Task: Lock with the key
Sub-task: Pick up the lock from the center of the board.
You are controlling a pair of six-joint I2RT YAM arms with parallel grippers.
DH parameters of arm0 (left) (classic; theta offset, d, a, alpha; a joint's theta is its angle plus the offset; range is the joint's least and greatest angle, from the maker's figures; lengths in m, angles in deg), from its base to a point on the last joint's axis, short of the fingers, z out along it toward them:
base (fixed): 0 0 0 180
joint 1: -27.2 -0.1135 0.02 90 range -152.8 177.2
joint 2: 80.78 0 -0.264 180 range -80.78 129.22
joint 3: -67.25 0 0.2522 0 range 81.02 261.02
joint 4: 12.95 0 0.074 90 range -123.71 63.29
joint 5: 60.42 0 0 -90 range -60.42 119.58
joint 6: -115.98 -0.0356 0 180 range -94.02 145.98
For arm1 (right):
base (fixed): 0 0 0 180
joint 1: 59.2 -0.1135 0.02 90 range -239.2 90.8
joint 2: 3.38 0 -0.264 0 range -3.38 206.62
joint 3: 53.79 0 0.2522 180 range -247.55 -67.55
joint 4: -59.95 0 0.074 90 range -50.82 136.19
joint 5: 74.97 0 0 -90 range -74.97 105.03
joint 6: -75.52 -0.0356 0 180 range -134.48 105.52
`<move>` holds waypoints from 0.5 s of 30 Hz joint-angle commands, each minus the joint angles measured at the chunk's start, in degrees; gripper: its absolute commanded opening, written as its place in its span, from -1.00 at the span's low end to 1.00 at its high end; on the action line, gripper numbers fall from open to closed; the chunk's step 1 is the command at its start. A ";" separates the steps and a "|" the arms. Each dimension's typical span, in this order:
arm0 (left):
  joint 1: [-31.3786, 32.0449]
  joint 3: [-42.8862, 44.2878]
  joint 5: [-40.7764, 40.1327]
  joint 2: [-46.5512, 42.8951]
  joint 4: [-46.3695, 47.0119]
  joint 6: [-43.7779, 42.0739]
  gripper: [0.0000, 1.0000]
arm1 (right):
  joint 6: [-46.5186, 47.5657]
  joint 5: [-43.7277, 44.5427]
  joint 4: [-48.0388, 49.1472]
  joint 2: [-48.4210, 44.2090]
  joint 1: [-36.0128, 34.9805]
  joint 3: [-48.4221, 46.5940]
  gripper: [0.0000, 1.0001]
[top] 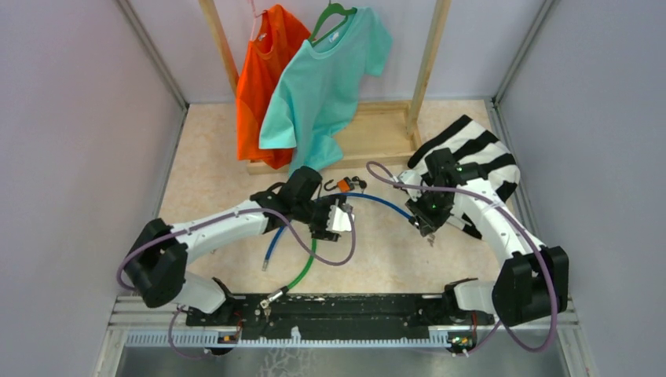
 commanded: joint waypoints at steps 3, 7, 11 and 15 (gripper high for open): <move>5.58 5.24 -3.62 8.72 10.82 -7.24 0.49 | -0.67 -9.43 -11.98 1.71 1.23 -8.06 -1.00; 7.86 6.70 -8.86 12.94 17.55 -7.81 0.52 | -0.57 -11.37 -13.99 2.46 1.30 -8.03 -1.00; 10.45 10.25 -13.21 17.57 19.09 -9.03 0.52 | -0.43 -12.28 -14.16 2.78 1.29 -7.88 -1.00; 12.76 13.74 -15.67 21.98 18.09 -10.34 0.41 | -0.49 -13.37 -14.42 3.46 1.35 -8.45 -1.00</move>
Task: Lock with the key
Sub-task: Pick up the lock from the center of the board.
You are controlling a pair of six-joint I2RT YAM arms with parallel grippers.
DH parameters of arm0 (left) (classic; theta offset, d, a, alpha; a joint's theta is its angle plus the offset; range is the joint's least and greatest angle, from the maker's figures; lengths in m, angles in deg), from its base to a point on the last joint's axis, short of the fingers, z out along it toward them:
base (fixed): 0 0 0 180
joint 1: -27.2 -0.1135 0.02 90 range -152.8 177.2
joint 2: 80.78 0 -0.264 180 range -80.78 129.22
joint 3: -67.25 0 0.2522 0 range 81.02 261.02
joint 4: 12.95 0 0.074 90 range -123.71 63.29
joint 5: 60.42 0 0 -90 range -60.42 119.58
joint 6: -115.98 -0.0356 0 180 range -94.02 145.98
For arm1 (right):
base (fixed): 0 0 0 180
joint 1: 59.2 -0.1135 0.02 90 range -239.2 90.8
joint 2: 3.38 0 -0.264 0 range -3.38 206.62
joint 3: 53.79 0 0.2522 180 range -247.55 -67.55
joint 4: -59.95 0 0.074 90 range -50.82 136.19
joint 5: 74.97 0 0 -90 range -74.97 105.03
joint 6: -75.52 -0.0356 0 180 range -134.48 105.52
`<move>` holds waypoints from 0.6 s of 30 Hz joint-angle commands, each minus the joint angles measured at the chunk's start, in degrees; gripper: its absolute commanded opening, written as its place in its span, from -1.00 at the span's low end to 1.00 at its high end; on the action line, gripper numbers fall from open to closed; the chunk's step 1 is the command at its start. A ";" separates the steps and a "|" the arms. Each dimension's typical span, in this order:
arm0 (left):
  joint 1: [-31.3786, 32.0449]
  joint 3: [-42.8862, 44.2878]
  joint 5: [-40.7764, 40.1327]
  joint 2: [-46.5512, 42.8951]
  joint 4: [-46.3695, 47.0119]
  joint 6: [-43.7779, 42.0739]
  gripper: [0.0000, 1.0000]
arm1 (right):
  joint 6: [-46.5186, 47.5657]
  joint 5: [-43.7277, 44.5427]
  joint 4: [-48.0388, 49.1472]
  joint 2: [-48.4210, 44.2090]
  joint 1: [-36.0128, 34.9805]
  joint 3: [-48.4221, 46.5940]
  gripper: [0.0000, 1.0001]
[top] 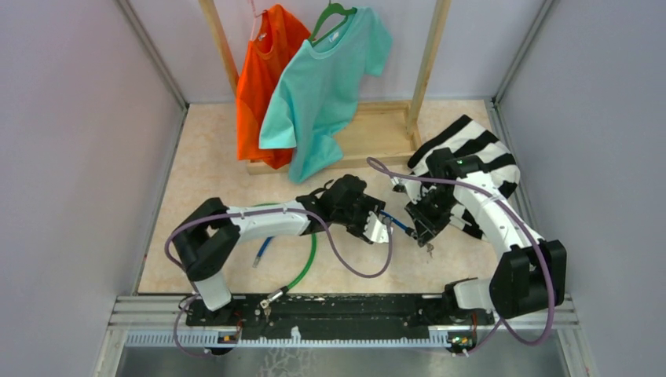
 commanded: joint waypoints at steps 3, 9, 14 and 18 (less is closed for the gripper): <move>3.42 5.56 -4.83 5.74 2.28 -2.15 0.30 | 0.37 -4.69 -1.57 0.84 0.48 -3.10 -1.00; 5.88 12.02 -5.57 10.07 -1.43 1.36 -0.04 | 0.42 -6.20 -1.95 1.46 0.64 -3.86 -1.00; 6.42 13.28 -5.22 10.53 -3.67 5.20 -0.75 | 0.38 -6.55 -1.53 2.00 1.03 -4.52 -1.00; 5.93 13.31 -3.98 8.78 -5.42 8.58 -1.00 | -0.70 -6.29 -0.32 2.07 1.65 -6.63 -0.92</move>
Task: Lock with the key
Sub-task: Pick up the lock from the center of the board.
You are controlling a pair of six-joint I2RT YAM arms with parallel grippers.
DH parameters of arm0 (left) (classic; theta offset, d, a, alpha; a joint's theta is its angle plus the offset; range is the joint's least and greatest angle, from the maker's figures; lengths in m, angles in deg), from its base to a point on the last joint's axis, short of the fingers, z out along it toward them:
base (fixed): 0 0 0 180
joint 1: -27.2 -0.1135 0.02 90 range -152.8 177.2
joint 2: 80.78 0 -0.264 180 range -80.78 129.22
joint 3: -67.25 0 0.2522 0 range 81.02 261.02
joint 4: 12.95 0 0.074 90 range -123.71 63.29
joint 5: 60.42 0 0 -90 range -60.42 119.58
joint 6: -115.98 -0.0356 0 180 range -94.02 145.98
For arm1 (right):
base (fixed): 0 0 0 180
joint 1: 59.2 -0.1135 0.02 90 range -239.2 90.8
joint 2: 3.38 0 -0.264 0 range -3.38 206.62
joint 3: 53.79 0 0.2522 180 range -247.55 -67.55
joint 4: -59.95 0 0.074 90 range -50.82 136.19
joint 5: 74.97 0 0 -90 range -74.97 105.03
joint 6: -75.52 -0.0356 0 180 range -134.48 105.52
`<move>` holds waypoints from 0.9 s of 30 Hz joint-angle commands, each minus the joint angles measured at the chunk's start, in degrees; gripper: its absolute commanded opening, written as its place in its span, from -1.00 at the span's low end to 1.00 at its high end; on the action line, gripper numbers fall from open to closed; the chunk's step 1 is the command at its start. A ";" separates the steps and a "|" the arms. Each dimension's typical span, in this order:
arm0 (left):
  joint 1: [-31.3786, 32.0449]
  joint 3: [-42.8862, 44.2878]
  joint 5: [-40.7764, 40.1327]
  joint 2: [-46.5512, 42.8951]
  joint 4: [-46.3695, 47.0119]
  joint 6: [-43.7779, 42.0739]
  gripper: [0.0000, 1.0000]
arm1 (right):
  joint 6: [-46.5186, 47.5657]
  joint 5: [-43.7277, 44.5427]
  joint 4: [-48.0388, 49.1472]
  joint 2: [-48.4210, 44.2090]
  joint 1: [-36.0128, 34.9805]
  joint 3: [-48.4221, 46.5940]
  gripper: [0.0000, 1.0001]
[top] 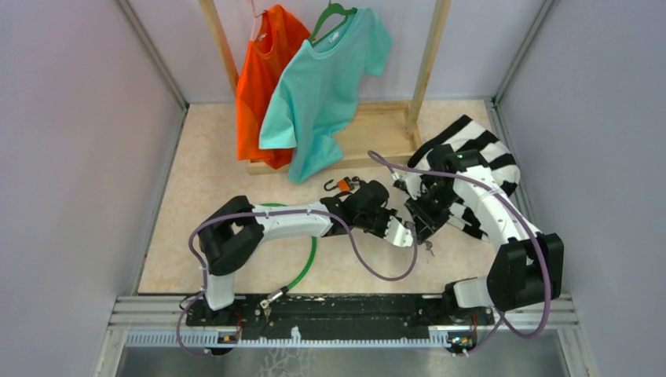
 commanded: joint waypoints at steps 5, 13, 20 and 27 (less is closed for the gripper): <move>-4.23 5.31 12.26 -2.87 -7.01 11.69 -1.00 | -2.21 -4.18 4.56 -1.46 2.25 -10.64 -0.05; -12.10 7.53 30.20 -4.31 -5.07 29.68 -1.00 | -4.76 -6.48 12.20 -3.99 2.50 -20.07 0.18; -17.05 5.84 40.01 -4.85 2.97 46.32 -1.00 | -8.45 -9.60 23.94 -9.22 2.54 -20.05 0.32; -19.70 4.53 44.71 -5.11 8.89 54.64 -1.00 | -13.49 -13.38 35.02 -14.73 2.49 -14.94 0.47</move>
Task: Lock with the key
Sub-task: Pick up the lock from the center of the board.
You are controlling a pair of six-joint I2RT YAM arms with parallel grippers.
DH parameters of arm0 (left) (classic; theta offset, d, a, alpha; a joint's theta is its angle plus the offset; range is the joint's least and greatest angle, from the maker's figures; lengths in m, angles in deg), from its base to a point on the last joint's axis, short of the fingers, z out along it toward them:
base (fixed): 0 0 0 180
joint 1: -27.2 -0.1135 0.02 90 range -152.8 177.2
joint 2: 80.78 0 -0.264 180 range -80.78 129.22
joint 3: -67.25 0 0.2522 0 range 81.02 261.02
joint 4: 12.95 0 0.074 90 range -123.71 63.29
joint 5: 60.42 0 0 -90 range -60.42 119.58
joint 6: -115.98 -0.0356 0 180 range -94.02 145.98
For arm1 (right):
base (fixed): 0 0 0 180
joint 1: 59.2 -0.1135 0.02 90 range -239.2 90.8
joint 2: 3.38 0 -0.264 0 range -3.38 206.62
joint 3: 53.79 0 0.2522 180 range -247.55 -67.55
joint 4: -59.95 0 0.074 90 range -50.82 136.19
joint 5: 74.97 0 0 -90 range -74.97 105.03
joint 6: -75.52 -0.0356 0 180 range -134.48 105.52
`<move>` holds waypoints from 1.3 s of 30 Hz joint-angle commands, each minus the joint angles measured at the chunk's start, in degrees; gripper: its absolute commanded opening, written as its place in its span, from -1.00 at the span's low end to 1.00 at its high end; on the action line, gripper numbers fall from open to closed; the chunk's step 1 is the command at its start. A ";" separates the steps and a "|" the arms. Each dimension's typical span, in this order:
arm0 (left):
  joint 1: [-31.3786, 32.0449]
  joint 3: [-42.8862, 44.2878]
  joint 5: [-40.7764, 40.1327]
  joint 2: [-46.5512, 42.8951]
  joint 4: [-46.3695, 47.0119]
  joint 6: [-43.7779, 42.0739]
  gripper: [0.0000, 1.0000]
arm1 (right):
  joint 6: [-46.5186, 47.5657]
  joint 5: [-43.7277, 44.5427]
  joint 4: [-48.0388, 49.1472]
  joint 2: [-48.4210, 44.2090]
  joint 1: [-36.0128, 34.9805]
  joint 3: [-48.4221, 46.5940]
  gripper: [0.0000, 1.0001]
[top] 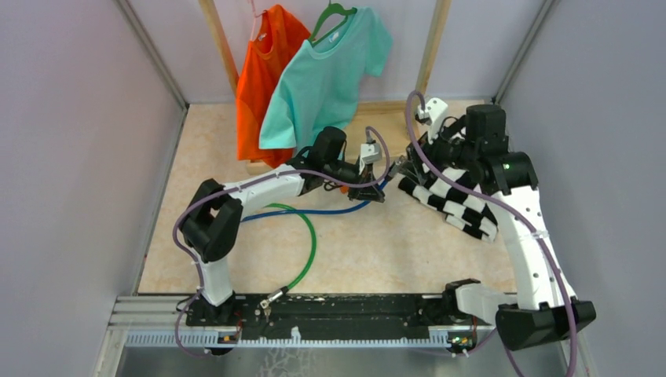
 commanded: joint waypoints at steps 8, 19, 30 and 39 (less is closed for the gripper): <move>-1.53 -1.56 10.22 -2.79 13.93 19.18 -1.00 | -10.09 -11.17 22.26 -6.37 0.43 15.77 0.44; -1.73 -4.20 13.49 -3.09 23.06 27.46 -1.00 | -12.90 -21.08 31.96 -7.72 0.40 26.87 0.20; -1.73 -7.84 15.38 -3.27 33.40 34.62 -1.00 | -23.88 -28.13 53.50 -5.75 0.42 33.70 -0.10; -1.76 -10.72 15.32 -3.31 39.08 37.53 -1.00 | -33.37 -28.90 65.22 -5.05 1.47 35.71 -0.29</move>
